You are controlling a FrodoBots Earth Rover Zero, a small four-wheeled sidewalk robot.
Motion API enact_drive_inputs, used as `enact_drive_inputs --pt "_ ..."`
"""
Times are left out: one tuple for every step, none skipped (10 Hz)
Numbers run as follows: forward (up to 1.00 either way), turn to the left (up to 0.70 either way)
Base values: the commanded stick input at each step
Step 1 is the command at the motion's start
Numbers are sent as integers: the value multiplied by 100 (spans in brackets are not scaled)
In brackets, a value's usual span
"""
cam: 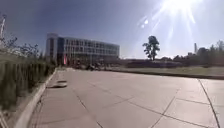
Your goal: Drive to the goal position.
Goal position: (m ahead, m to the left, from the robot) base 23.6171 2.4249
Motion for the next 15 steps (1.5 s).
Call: enact_drive_inputs --pt "70 14" --pt "70 14" --pt "70 14" --pt "70 14" --pt "70 14" --pt "70 14" --pt "70 14" --pt "70 14" --pt "70 14" --pt "70 14" --pt "70 14" --pt "69 14" --pt "68 14" --pt "68 14" --pt "68 14"
